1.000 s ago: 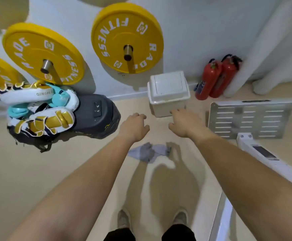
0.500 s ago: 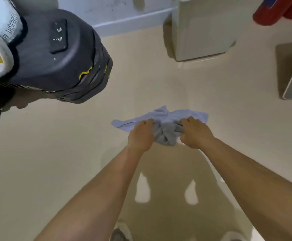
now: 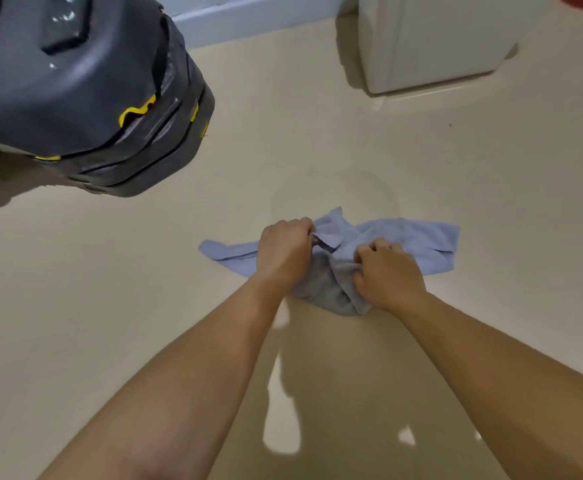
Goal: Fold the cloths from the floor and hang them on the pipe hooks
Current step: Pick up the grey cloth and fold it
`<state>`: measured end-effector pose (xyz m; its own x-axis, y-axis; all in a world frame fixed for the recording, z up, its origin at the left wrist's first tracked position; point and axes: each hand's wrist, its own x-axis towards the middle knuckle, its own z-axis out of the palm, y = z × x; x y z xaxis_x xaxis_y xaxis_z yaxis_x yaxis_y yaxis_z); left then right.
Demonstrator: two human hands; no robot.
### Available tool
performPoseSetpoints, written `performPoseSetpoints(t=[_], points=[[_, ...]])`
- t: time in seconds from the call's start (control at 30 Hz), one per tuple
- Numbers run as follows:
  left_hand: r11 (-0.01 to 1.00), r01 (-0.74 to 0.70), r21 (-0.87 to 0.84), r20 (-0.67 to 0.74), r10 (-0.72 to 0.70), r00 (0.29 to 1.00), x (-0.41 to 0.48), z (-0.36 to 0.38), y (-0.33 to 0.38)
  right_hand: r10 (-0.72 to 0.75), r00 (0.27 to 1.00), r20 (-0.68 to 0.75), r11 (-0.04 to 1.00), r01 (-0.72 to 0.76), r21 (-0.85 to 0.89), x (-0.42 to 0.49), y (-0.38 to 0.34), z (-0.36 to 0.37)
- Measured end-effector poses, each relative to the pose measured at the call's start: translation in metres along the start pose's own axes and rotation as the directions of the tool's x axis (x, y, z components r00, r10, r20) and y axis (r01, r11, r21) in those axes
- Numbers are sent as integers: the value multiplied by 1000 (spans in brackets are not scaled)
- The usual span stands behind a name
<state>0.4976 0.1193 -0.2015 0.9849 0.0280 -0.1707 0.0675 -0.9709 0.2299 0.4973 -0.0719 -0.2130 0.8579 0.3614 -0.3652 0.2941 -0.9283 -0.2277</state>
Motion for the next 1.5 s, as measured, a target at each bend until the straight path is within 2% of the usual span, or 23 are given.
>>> performPoseSetpoints(t=[0.1,0.17,0.3,0.43,0.53,0.63,0.77,0.87,0.97,1.07,1.13,1.2,1.37,1.5], points=[[991,-19,-130,112,34,993,-20,-63,19,-25,999,-37,986,30,167,-37,-19,-51],[980,-25,-195,140,53,989,-42,-119,37,-75,997,-34,974,80,212,-70,-40,-110],[948,-75,-309,87,107,990,-100,-264,84,-172,975,-139,982,181,54,-142,-79,-271],[880,-42,-473,120,111,987,-156,-453,143,-159,984,80,963,137,232,-229,-113,-454],[873,-89,-479,117,164,979,-196,-593,193,-199,977,80,953,174,249,-294,-136,-585],[852,-106,-514,45,150,988,-235,-714,239,-142,989,42,960,127,248,-357,-158,-703],[824,-115,-555,-35,115,993,-272,-826,274,-14,999,-52,941,31,337,-425,-183,-815],[775,-108,-622,-119,43,992,-286,-879,280,49,988,-147,855,35,518,-457,-194,-856],[686,-73,-724,-125,-27,992,-297,-908,286,59,966,-252,718,134,683,-476,-206,-875],[572,-115,-812,-114,37,993,-309,-926,293,36,950,-310,685,203,700,-486,-222,-885],[599,-191,-778,-178,82,981,-312,-933,293,24,946,-324,714,211,668,-489,-228,-889],[645,-209,-735,-227,57,972,-311,-941,291,17,939,-344,741,219,635,-492,-231,-891],[705,-276,-653,-342,51,938,-301,-971,298,-53,937,-346,698,282,658,-494,-228,-884],[769,-245,-591,-426,-39,904,-281,-1001,280,-38,947,-320,701,253,666,-495,-205,-878]])
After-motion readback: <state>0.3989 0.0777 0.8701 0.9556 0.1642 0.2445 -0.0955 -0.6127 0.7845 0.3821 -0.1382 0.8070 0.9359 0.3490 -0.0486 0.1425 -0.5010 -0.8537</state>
